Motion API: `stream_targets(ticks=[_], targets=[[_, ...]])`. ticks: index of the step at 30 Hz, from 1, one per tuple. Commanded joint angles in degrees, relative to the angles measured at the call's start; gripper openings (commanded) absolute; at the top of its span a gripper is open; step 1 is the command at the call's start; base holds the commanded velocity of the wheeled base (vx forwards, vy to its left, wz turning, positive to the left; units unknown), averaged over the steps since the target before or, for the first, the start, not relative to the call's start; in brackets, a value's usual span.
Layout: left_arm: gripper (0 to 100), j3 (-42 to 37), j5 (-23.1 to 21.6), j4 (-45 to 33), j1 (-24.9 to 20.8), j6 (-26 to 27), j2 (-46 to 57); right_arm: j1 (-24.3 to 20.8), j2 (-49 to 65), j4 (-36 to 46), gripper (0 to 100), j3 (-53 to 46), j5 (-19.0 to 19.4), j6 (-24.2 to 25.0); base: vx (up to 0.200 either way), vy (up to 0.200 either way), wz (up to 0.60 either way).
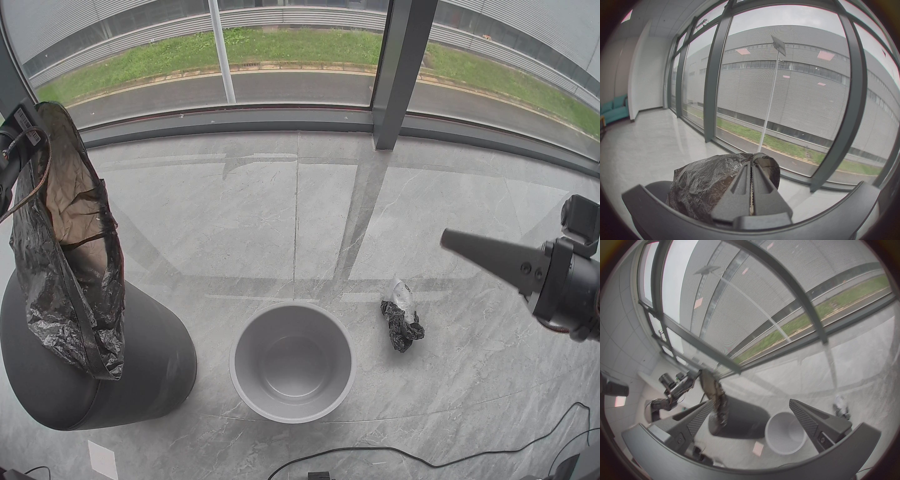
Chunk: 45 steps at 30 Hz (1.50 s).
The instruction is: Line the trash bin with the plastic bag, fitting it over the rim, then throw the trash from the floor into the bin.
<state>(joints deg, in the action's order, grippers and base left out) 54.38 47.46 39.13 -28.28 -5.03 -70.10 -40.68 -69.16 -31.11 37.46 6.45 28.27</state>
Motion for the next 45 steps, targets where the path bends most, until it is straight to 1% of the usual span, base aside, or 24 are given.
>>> stream_targets(ticks=[1,2,3,4,5,8,9,11,12,14,15,17,21,22,23,28,33,35,38,40,42,43,45], targets=[[0,0.5,0.0,-0.8,-9.2,-1.3,4.9,-10.7,-4.9,4.5,100,3.8,1.0,0.2,0.0,0.0,0.0],[0,0.5,0.0,-0.8,-10.2,-1.3,5.3,-12.1,-6.0,4.5,100,3.9,1.0,0.2,0.0,0.0,0.0],[0,0.5,0.0,-0.8,-10.3,-1.3,5.4,-12.3,-6.2,4.5,100,3.9,1.0,0.1,0.0,0.0,0.0],[0,0.7,-0.1,-0.8,-12.5,-1.4,6.5,-14.5,-8.4,4.4,100,4.5,0.9,-0.1,0.0,0.0,0.0],[0,1.0,-0.1,-0.8,-13.8,-1.5,7.1,-15.2,-9.9,4.4,100,5.0,0.9,-0.5,0.0,0.0,0.0],[0,2.2,-0.2,-0.8,-17.2,-1.8,8.2,-15.4,-12.4,4.0,100,6.0,0.9,-1.5,0.0,0.0,0.0],[0,3.3,-0.2,-0.9,-19.4,-2.2,8.9,-15.5,-13.7,3.8,100,6.3,0.9,-1.8,0.0,0.0,0.0],[0,3.7,-0.2,-0.9,-21.2,-2.2,9.3,-15.5,-14.6,3.8,100,6.8,0.9,-1.9,0.0,0.0,0.0],[0,3.8,-0.2,-0.9,-23.0,-2.2,9.5,-15.5,-15.6,3.8,100,7.6,0.9,-1.9,0.0,0.0,0.0],[0,3.7,-0.3,-0.9,-23.9,-2.3,9.5,-15.5,-16.1,3.8,100,8.2,0.8,-2.0,0.0,0.0,0.0],[0,3.1,-0.4,-0.9,-25.9,-2.5,9.4,-15.4,-17.0,3.8,100,9.4,0.8,-2.6,0.0,0.0,0.0],[0,3.1,-0.5,-0.9,-28.1,-3.2,8.8,-15.3,-18.2,3.8,100,10.9,0.8,-3.4,0.0,0.0,0.0],[0,3.0,-0.7,-0.9,-31.5,-3.4,8.0,-15.0,-21.3,3.8,100,13.8,0.7,-4.5,0.0,0.0,0.0],[0,3.0,-0.7,-0.9,-31.7,-3.4,8.0,-15.0,-21.4,3.8,100,13.9,0.7,-4.5,0.0,0.0,0.0],[0,3.0,-0.7,-0.9,-33.6,-3.4,8.0,-15.0,-23.3,3.8,100,15.5,0.6,-4.7,0.0,0.0,0.0],[0,2.4,-0.7,-0.9,-35.9,-3.5,8.7,-15.0,-28.5,3.8,100,19.0,0.6,-4.9,0.0,0.0,0.0],[0,1.3,-0.7,-0.9,-38.0,-3.5,10.6,-15.7,-34.9,3.9,100,24.1,0.1,-6.6,0.0,0.0,0.0],[0,0.8,-0.8,-0.9,-38.7,-3.5,11.4,-16.6,-37.2,3.9,100,26.3,-1.4,-6.7,0.0,0.0,0.0],[0,0.2,-1.1,-0.9,-39.6,-3.6,12.2,-18.1,-40.9,4.0,100,29.5,-5.3,-7.4,0.0,0.0,0.0],[0,0.2,-1.4,-0.9,-39.8,-3.6,12.3,-18.4,-42.2,4.4,100,30.5,-6.3,-8.3,0.0,0.0,0.0],[0,0.2,-1.4,-0.9,-39.8,-3.6,12.3,-18.4,-42.2,4.4,100,30.5,-6.3,-8.3,0.0,0.0,0.0],[0,0.2,-1.5,-0.9,-39.9,-3.6,12.3,-18.4,-43.5,4.9,100,31.8,-6.4,-9.8,0.0,0.0,0.0],[0,0.1,-1.5,-0.9,-40.4,-3.6,12.3,-18.2,-44.4,4.9,100,33.4,-6.9,-11.0,0.0,0.0,0.0]])
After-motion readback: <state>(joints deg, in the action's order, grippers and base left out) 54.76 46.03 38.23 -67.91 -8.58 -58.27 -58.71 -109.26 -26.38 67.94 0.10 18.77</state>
